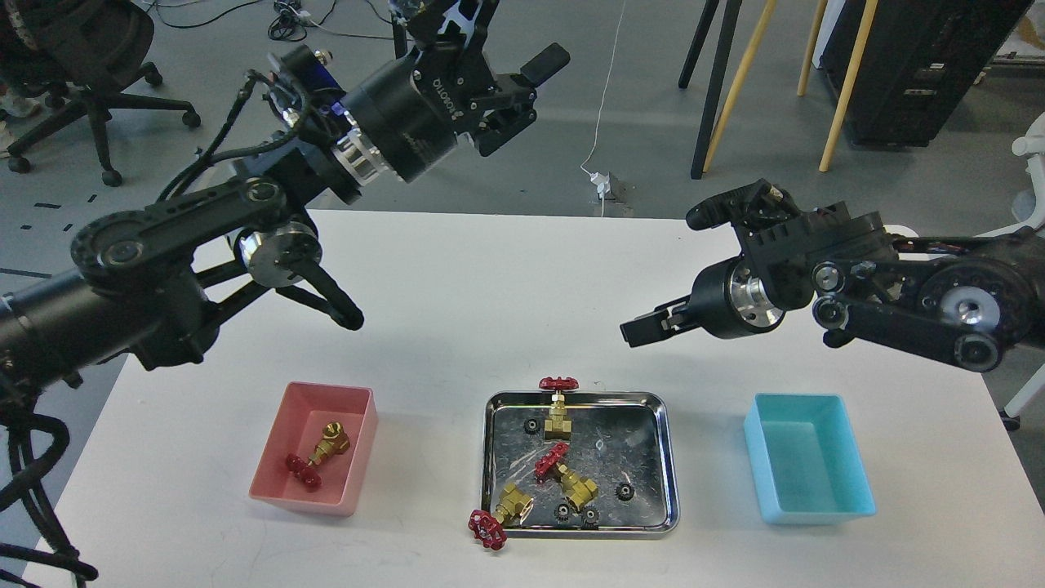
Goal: Place valve in pink box and gear in blue box
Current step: 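Move the right gripper down over the metal tray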
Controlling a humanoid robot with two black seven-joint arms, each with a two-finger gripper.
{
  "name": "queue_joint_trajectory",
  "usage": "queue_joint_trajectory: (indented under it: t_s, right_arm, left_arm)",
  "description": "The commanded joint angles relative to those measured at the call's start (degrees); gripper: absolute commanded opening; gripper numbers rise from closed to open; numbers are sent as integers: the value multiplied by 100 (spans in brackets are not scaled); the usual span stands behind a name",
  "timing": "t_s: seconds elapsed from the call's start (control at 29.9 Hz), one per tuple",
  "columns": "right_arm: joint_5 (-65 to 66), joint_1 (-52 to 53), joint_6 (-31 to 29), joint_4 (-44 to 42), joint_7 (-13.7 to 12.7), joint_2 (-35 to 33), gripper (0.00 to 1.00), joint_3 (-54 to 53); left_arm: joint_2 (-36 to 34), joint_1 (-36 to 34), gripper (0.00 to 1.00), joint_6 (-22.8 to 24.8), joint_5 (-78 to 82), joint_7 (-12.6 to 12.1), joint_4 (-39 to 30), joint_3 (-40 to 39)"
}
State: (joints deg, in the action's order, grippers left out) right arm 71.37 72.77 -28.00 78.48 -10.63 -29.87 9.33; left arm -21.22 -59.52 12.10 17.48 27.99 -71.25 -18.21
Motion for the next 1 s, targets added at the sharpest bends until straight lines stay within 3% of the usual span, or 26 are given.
queue_joint_trajectory:
  t_s: [0.0,0.13,0.27,0.43,0.97]
  right_arm:
    - [193,-9,0,220,-123,25,77,270]
    - [421,-26,0,474,-132,87,62,525]
    - [474,-35,0,861,-176,113,54,771]
    - [483,-35,0,1091,-229,52,54,1044]
    - [711,-325,0,1047,-229,482,57,1088]
  left_arm:
    - [495,28,91,-234,45,1,426,27]
    - [759,46,93,-410,308,1,795,63]
    - [1093,99,94,-542,554,1,972,352]
    - [1252,99,94,-761,660,1,1007,467]
    - [1357,108,99,-727,651,1,1148,441]
